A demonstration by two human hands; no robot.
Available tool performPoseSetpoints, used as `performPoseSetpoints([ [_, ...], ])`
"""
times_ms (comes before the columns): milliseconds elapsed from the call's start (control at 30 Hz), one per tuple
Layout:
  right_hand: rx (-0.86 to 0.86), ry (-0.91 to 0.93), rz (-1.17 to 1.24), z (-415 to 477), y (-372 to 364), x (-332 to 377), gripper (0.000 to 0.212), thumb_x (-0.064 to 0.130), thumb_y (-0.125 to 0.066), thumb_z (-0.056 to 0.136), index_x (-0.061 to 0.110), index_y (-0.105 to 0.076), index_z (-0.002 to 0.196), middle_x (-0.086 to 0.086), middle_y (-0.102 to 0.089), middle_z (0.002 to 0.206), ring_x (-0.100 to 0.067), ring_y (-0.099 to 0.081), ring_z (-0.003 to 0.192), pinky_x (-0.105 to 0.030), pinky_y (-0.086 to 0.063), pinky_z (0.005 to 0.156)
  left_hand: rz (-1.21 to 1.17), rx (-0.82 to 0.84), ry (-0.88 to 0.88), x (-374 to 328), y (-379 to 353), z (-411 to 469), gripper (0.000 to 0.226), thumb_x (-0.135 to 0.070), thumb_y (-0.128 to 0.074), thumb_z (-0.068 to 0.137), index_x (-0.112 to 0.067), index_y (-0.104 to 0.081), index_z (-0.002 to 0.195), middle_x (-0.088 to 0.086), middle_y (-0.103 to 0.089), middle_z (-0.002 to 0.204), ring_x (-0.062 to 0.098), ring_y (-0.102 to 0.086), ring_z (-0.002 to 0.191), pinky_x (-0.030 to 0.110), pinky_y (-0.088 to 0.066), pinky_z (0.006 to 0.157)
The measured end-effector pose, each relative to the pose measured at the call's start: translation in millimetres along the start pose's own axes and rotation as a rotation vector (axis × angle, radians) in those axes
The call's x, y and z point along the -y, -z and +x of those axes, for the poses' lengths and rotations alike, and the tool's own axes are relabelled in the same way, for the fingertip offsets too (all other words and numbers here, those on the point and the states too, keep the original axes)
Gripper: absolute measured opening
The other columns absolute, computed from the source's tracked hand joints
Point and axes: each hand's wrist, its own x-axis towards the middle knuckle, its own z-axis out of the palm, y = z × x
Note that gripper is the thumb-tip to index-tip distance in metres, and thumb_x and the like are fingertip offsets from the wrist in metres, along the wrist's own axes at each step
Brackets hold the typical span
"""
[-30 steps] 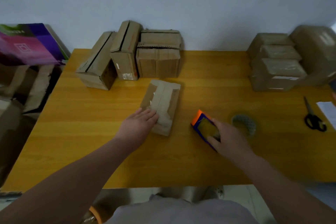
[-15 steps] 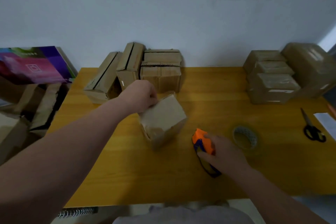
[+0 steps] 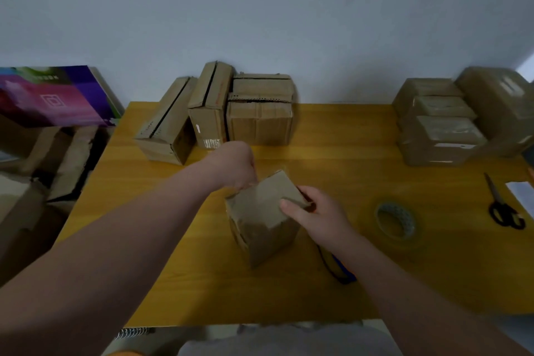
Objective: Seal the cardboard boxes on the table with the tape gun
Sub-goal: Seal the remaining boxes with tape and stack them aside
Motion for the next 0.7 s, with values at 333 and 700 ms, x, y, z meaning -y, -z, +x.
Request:
performPoseSetpoints([
  [333,0.082,0.028,-0.04,10.9,-4.0,-3.7,0.062,0.048,-0.057,0.091,0.045,-0.028,0.146,0.001,-0.038,0.138,-0.02,-0.045,0.123,-0.045,-0.046,0.1,-0.322,0.187,0.119,10.7,5.7,1.1,0.009,-0.005,-0.06,0.089,-0.007,-0.055,0.082,0.01,-0.061,0.074,0.019,-0.061,0.066,0.029,-0.056,0.063],
  [700,0.081,0.114,-0.286,9.8,-3.4,-1.7,0.058,0.055,-0.042,0.095,0.055,-0.014,0.146,0.0,-0.036,0.132,-0.021,-0.045,0.118,-0.043,-0.047,0.096,-0.388,0.153,0.076,6.8,4.5,-5.0,0.027,-0.016,-0.07,0.084,-0.01,-0.062,0.11,0.003,-0.054,0.068,0.017,-0.056,0.066,0.028,-0.051,0.061],
])
